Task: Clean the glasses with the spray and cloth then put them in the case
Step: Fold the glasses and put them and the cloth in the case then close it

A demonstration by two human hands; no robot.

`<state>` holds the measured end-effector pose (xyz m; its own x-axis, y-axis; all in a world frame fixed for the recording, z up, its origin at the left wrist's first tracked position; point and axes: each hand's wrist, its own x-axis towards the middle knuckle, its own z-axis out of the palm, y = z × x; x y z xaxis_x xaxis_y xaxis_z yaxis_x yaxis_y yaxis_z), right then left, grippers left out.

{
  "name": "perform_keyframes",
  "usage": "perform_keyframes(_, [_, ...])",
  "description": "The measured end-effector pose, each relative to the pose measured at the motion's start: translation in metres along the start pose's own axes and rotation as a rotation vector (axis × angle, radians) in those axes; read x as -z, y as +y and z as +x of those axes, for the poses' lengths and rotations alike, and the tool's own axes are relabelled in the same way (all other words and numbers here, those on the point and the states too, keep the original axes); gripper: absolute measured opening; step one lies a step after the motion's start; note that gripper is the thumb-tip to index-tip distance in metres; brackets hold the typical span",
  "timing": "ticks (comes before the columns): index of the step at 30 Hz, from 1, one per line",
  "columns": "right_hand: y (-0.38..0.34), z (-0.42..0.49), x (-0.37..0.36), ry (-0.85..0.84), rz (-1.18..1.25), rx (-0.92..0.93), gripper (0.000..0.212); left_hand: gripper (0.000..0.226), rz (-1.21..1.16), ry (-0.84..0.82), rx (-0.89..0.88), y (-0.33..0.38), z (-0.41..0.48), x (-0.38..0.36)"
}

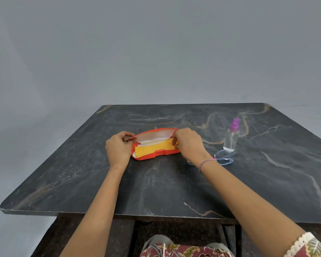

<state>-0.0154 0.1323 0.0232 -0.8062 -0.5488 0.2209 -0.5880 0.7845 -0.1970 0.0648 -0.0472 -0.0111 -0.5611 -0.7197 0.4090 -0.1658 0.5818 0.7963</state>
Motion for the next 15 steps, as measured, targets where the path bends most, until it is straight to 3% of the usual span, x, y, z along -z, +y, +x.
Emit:
perform_keyframes(10, [0.037, -0.025, 0.034, 0.121, 0.219, -0.092, 0.011, 0.013, 0.001, -0.063, -0.041, 0.012, -0.005, -0.017])
perform_keyframes(15, [0.065, -0.044, 0.043, 0.101, 0.174, -0.083, 0.010, 0.013, 0.076, -0.063, -0.063, 0.015, -0.008, -0.018])
